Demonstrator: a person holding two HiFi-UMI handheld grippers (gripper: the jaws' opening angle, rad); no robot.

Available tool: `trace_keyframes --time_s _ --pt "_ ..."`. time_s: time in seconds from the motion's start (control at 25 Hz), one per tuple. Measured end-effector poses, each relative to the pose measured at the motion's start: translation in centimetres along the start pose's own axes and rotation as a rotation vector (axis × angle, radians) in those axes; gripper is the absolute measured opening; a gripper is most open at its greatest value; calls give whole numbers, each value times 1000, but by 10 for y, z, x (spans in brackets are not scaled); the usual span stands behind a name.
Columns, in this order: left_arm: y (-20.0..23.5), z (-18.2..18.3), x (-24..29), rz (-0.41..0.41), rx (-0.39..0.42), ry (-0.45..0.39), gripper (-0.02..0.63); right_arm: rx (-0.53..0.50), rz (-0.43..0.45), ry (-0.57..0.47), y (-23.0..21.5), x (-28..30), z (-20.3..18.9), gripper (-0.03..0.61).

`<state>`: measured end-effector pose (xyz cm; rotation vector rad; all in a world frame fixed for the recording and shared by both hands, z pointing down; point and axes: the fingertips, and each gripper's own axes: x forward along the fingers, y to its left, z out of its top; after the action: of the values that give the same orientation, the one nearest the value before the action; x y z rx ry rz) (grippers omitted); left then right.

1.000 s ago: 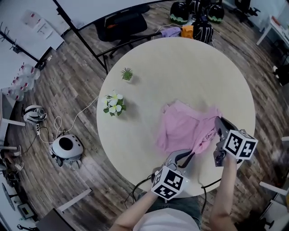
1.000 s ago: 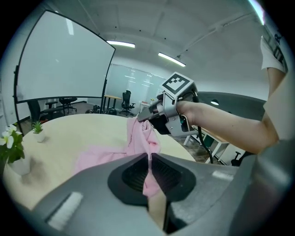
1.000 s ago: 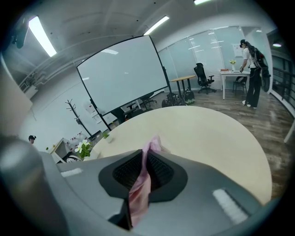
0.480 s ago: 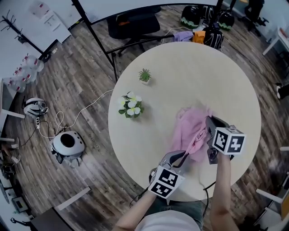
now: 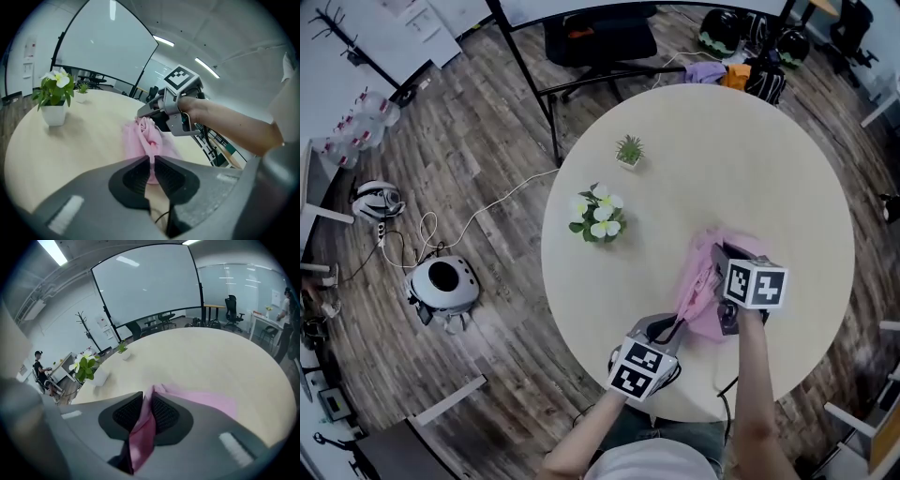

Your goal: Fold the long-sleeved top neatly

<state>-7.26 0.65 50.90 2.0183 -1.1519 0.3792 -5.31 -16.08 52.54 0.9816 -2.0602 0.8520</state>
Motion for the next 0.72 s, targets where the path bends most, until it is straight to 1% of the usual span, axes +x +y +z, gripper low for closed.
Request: trace_keyframes --time_s 0.2,0.28,0.44,0.56,0.72 --pt "12 -13 0 -9 -72 20 35 -26 -3 48 10 25 -12 114" --pt "18 -20 3 -1 -85 32 35 -28 9 60 13 34 -17 149" --pt "27 -31 8 -2 -147 47 38 -36 6 75 17 45 -25 173" --pt "32 -32 8 -1 -179 34 47 -46 17 67 20 46 -24 197" --pt "35 -22 -1 14 -191 -9 84 -75 19 17 24 34 -16 246"
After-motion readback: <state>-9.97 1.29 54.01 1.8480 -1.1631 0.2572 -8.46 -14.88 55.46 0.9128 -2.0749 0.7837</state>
